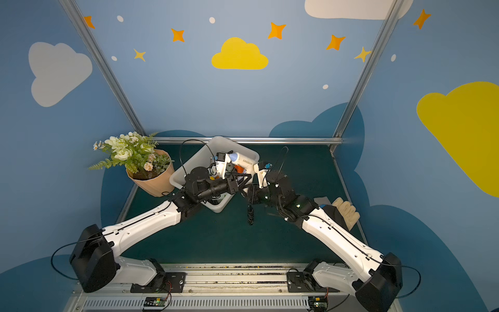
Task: Put the hot melt glue gun into the storage box
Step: Pick up the hot melt adhesive gun from the center of the board, then place the hot melt adhesive gun in the storage box.
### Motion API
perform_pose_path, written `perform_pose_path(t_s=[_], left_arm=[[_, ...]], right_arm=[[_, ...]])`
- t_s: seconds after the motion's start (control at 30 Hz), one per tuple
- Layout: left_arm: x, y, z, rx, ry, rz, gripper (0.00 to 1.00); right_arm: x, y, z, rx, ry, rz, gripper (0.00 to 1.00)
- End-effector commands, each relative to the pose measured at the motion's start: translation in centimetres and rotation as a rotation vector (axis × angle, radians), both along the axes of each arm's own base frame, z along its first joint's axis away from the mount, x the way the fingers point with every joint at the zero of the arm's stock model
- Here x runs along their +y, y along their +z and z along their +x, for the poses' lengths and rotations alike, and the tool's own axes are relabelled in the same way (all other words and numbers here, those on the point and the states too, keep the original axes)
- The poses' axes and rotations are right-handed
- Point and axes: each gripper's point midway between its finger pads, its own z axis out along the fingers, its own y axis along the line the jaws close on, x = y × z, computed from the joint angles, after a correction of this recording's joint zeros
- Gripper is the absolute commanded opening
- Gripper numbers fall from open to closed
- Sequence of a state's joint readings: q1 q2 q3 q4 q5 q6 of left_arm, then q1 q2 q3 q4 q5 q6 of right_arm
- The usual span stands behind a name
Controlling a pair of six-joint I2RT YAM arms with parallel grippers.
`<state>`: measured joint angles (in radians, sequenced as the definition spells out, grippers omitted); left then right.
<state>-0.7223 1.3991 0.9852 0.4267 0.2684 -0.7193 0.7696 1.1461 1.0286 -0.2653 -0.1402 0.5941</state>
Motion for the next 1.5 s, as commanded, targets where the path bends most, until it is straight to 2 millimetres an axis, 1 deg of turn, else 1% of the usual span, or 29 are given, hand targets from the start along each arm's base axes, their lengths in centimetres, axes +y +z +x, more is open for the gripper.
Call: perform_pose_path(t_s=[0.0,0.17,0.2,0.23,0.27,0.3,0.37,0.4,0.43,0.47,0.53,0.63,0.7,0.87,0.97,1.03,1.13,1.2,1.3,1.37,1.47], left_arm=[[-0.6,-1.5,-0.4,0.033,-0.037,-0.007,0.26],[0.0,-1.2,-0.4,0.023,-0.020,-0.037,0.05],[0.2,-1.1,-0.3,0.023,-0.012,-0.039,0.03],[0.5,-1.0,-0.2,0.023,-0.003,-0.042,0.03],[0.7,-1.0,0.0,0.028,0.002,-0.044,0.03],[1.0,-0.9,0.2,0.034,0.010,-0.051,0.03],[1.6,-0.4,0.7,0.040,0.022,-0.065,0.03],[1.9,-0.3,1.0,0.042,0.027,-0.070,0.03],[2.2,0.1,1.3,0.035,0.031,-0.079,0.03],[2.6,0.7,1.5,0.028,0.036,-0.087,0.03],[3.3,1.6,2.1,0.013,0.050,-0.099,0.03],[4.3,3.2,2.8,-0.020,0.071,-0.106,0.03],[5.0,4.3,3.3,-0.043,0.082,-0.107,0.03],[6.9,7.4,4.5,-0.098,0.103,-0.128,0.03],[8.5,9.4,5.5,-0.125,0.118,-0.131,0.03],[9.4,11.2,6.1,-0.142,0.098,-0.133,0.03],[10.9,13.5,7.0,-0.159,0.072,-0.135,0.03],[12.0,14.6,7.6,-0.169,0.065,-0.129,0.03],[13.6,15.3,8.7,-0.177,0.072,-0.091,0.03],[14.5,15.1,9.5,-0.170,0.091,-0.061,0.03],[15.6,14.2,10.7,-0.150,0.118,-0.037,0.03]], right_arm=[[0.9,5.4,0.0,-0.153,0.018,0.130,0.00],[0.1,5.3,0.9,-0.153,-0.058,0.125,0.00],[-0.1,5.1,1.0,-0.151,-0.070,0.123,0.00],[-0.2,5.1,1.2,-0.151,-0.080,0.122,0.02],[-0.2,5.0,1.2,-0.152,-0.086,0.121,0.05],[-0.3,4.9,1.3,-0.154,-0.090,0.117,0.10],[-0.4,4.7,1.4,-0.156,-0.094,0.108,0.23],[-0.5,4.8,1.4,-0.160,-0.094,0.105,0.28],[-0.5,4.6,1.5,-0.162,-0.098,0.095,0.35],[-0.7,4.7,1.6,-0.165,-0.105,0.088,0.45],[-0.9,4.5,1.7,-0.171,-0.117,0.074,0.59],[-1.3,4.5,1.8,-0.182,-0.134,0.062,0.72],[-1.7,4.6,1.8,-0.190,-0.145,0.053,0.77],[-3.1,4.9,1.6,-0.215,-0.186,0.049,0.85],[-4.1,5.0,1.3,-0.227,-0.212,0.038,0.88],[-5.0,4.8,1.1,-0.229,-0.238,0.023,0.91],[-6.2,4.2,0.8,-0.235,-0.270,0.010,0.98],[-6.9,3.8,0.5,-0.237,-0.292,0.003,0.98],[-8.1,3.1,0.2,-0.227,-0.329,-0.015,0.98],[-8.5,2.8,0.0,-0.224,-0.338,-0.020,0.98],[-9.0,2.5,-0.1,-0.217,-0.352,-0.025,0.98]])
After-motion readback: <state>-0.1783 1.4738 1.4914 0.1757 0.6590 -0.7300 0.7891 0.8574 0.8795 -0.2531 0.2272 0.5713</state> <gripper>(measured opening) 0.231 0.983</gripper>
